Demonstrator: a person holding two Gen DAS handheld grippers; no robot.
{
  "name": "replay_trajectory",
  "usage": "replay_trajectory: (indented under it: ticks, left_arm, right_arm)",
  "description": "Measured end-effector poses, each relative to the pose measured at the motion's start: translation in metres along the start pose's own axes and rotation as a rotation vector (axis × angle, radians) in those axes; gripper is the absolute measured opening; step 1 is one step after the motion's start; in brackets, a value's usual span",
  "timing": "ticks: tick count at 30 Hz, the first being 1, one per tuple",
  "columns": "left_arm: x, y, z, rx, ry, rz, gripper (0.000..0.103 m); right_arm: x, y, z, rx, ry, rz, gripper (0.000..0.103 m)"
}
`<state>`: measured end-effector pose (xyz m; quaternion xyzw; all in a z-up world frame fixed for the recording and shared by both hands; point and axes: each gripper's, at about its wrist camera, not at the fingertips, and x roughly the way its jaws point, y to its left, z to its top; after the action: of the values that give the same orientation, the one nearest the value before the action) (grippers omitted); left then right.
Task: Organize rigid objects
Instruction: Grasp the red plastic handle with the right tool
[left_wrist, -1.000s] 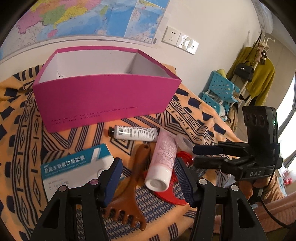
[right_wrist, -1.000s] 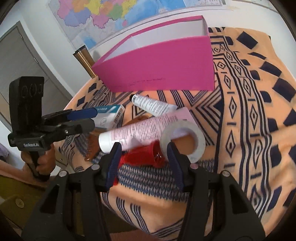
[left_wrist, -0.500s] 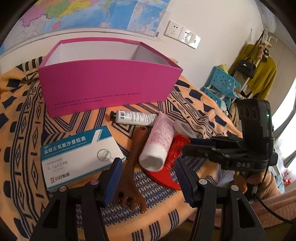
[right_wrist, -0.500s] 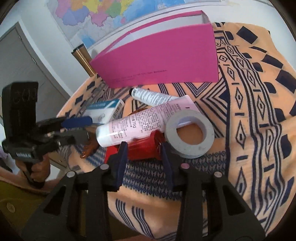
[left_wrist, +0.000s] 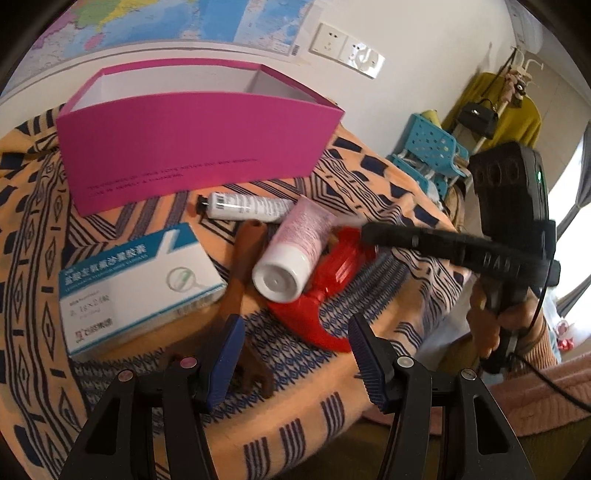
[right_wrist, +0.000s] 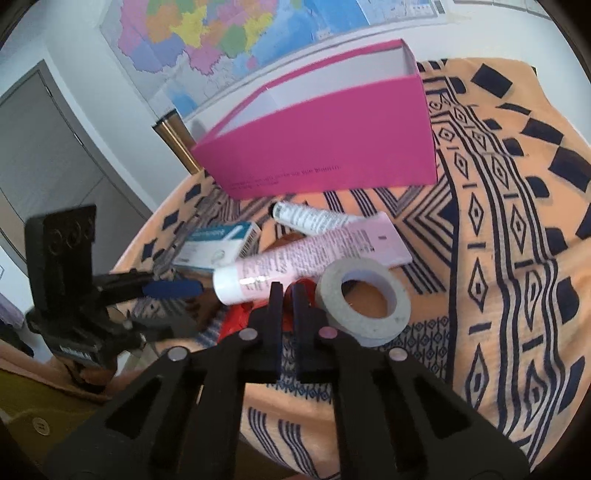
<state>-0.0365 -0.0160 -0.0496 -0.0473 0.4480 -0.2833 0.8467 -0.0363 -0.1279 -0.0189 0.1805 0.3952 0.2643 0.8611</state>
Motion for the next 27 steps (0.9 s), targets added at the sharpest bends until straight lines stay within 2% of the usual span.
replay_trajectory:
  ticks: [6,9,12,15,19,27]
  left_arm:
    - [0.013,-0.006,0.002,0.006,0.032,-0.058,0.059]
    - [0.022,-0.007,0.005,0.000,0.049,-0.068,0.059]
    - [0.027,-0.008,0.005,-0.002,0.063,-0.064,0.059]
    - [0.031,-0.007,0.003,-0.009,0.082,-0.051,0.059]
    - [0.033,-0.008,0.002,-0.005,0.087,-0.047,0.059]
    - [0.038,-0.013,0.005,-0.004,0.093,-0.034,0.059]
  right_arm:
    - [-0.013,0.006,0.016,-0.010,-0.068,0.063,0.002]
    - [-0.016,0.008,0.023,-0.035,-0.093,0.054,0.002]
    - [-0.009,0.002,0.022,-0.030,-0.045,0.032,0.003]
    - [-0.007,-0.003,0.010,-0.022,-0.005,0.009,0.010]
    - [-0.010,-0.011,-0.008,-0.003,0.031,-0.042,0.035]
    - [-0.011,-0.008,-0.018,-0.022,0.039,-0.067,0.042]
